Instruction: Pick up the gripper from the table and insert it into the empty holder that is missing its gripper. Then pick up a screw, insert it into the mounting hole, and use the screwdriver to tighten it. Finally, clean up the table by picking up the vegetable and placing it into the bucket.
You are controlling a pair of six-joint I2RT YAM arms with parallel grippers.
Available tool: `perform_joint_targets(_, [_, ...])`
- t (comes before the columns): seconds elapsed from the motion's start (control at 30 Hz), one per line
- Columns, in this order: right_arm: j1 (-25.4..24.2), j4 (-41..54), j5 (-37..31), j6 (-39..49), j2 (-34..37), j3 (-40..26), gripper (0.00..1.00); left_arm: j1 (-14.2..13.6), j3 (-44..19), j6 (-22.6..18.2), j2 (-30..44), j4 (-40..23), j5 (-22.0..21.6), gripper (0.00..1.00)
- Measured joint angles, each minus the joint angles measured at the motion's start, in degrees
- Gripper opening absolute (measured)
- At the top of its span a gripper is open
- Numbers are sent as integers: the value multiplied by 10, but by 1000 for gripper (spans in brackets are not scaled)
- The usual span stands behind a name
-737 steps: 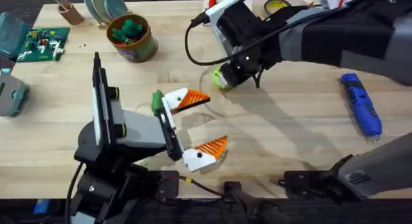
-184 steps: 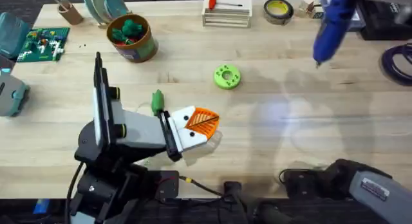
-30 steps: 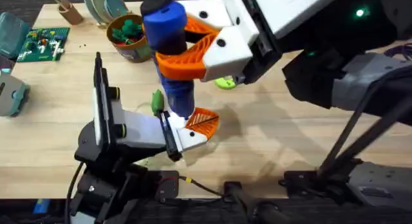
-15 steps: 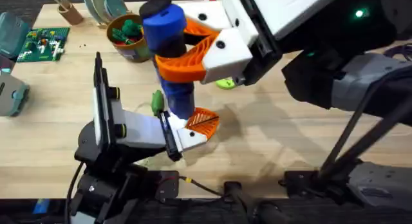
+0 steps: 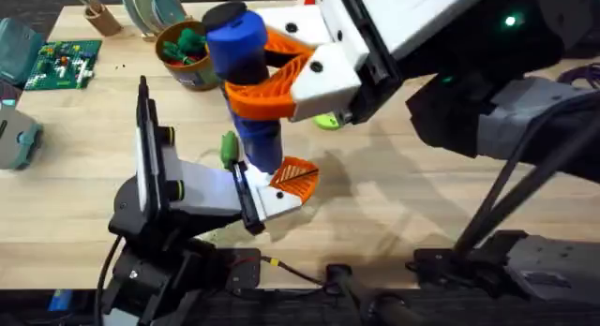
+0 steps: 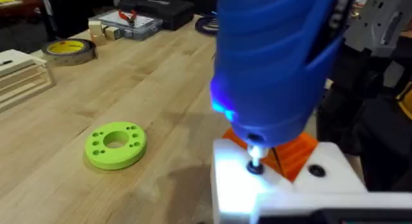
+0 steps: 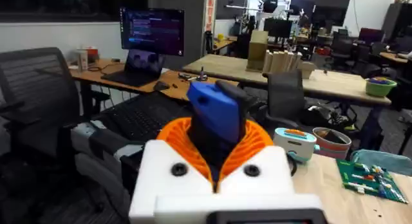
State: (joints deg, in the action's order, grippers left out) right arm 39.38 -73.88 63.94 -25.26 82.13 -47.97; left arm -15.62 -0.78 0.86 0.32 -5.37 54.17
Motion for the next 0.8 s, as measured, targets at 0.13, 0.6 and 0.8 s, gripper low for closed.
perform_joint_targets(0.13, [0, 0, 1, 2, 0, 0, 10, 0, 0, 0, 0, 0, 0, 17])
perform_joint_targets(0.6, [0, 17, 6, 10, 0, 0, 10, 0, 0, 0, 0, 0, 0, 17])
perform_joint_targets(0.8, [0, 18, 7, 11, 0, 0, 10, 0, 0, 0, 0, 0, 0, 17])
